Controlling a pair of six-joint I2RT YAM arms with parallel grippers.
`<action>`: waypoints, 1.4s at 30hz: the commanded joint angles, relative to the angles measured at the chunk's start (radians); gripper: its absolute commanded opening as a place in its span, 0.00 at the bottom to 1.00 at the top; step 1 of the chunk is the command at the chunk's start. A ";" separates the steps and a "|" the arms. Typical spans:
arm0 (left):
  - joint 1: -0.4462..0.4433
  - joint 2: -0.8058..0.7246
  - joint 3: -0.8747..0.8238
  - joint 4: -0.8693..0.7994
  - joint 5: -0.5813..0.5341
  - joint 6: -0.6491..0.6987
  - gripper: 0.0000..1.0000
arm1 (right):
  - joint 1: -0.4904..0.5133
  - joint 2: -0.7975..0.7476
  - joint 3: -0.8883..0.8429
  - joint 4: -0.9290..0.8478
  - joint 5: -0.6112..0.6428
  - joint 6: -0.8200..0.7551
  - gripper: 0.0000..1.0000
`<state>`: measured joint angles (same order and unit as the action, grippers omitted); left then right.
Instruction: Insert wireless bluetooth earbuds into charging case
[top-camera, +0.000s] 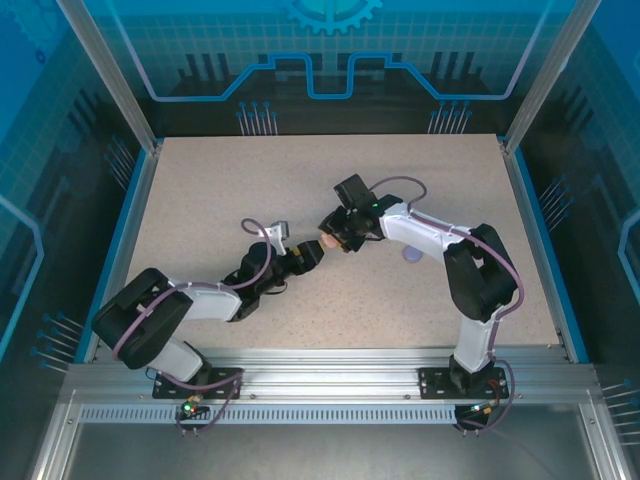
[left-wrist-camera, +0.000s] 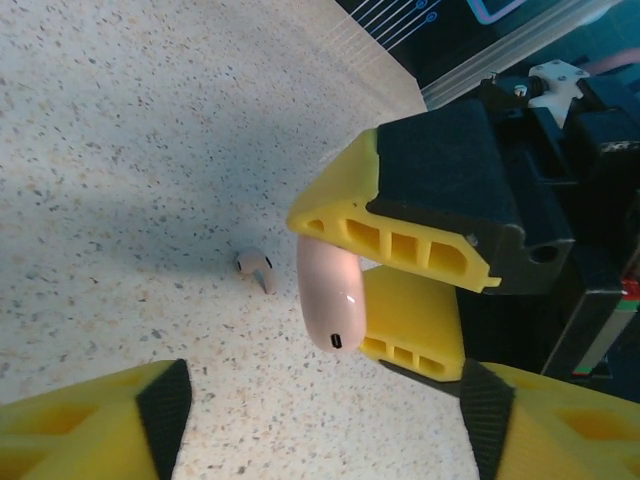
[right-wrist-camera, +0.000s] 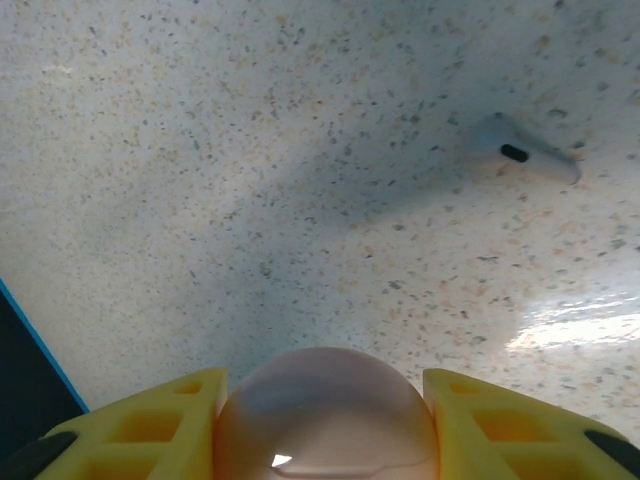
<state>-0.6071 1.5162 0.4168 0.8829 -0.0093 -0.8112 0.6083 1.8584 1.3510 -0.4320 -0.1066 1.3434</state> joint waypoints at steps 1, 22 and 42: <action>-0.011 0.023 0.034 0.069 0.016 0.009 0.65 | 0.018 0.013 0.040 0.015 -0.025 0.031 0.39; -0.011 0.130 0.088 0.123 -0.018 -0.014 0.58 | 0.036 0.010 0.043 0.028 -0.040 0.038 0.39; -0.011 0.154 0.096 0.136 -0.028 -0.026 0.26 | 0.038 0.005 0.042 0.038 -0.047 0.037 0.38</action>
<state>-0.6128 1.6619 0.4889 0.9791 -0.0177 -0.8394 0.6350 1.8587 1.3697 -0.4118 -0.1387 1.3666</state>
